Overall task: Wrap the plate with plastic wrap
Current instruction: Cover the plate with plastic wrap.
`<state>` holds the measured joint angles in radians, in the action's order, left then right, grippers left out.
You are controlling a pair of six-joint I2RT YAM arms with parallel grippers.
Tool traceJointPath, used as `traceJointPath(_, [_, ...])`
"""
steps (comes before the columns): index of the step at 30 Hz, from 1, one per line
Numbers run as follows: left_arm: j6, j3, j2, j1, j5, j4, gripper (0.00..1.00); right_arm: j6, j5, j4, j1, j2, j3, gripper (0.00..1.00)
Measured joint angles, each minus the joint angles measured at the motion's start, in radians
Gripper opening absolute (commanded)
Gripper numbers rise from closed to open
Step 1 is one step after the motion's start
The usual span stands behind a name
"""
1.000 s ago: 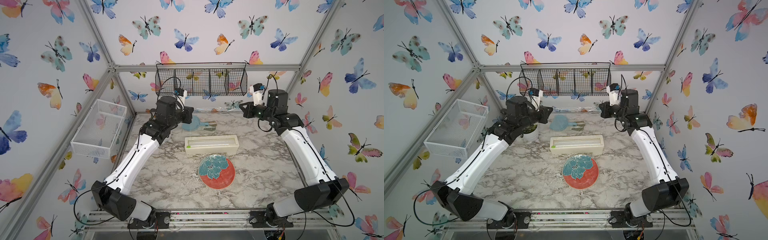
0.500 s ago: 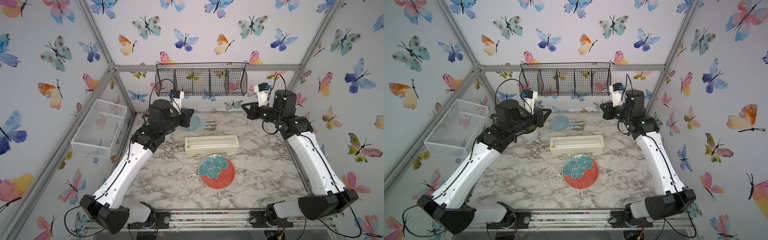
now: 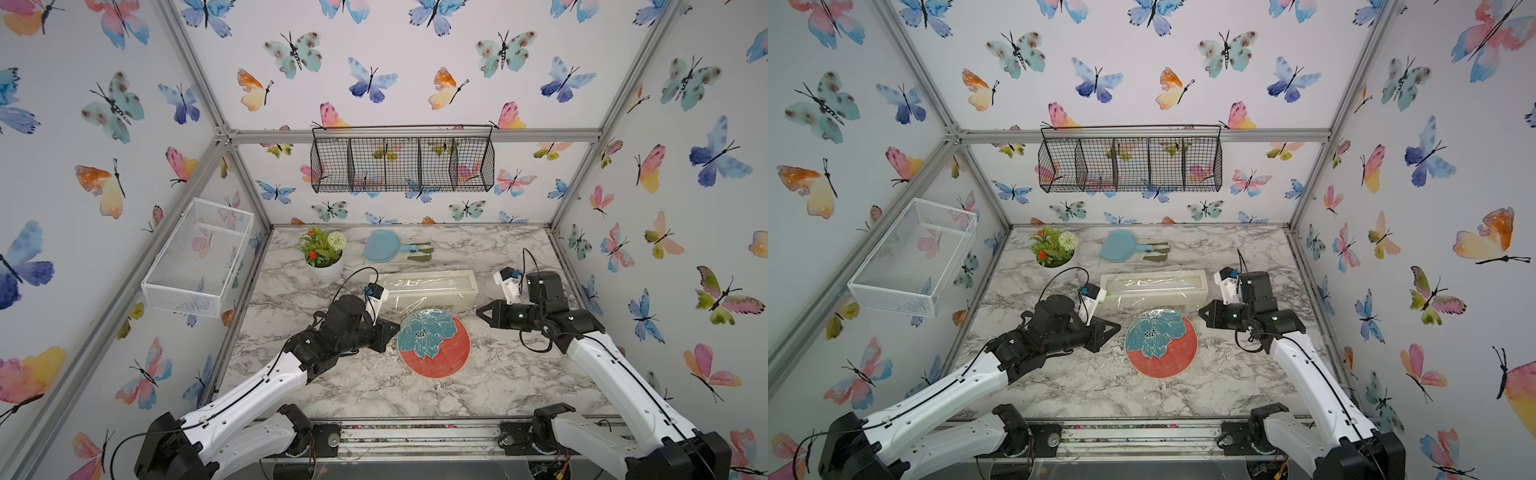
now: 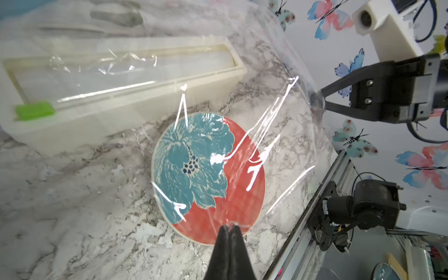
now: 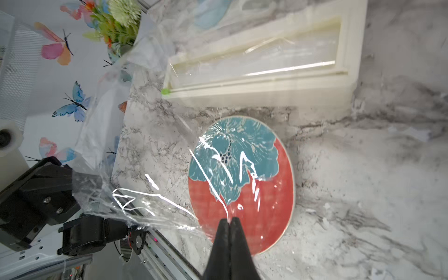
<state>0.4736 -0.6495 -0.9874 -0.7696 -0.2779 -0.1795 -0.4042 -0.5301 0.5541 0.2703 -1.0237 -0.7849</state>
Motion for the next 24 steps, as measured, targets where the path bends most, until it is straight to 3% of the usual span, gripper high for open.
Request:
traceJointPath(11, [0.099,0.269,0.095,-0.065,-0.017,0.067,0.00,-0.131,0.050,0.020,0.073,-0.027,0.175,0.02])
traceJointPath(24, [0.152,0.377,0.091,-0.110,-0.060,0.139,0.00,-0.227,0.129,0.114,0.122,-0.030,0.199,0.02])
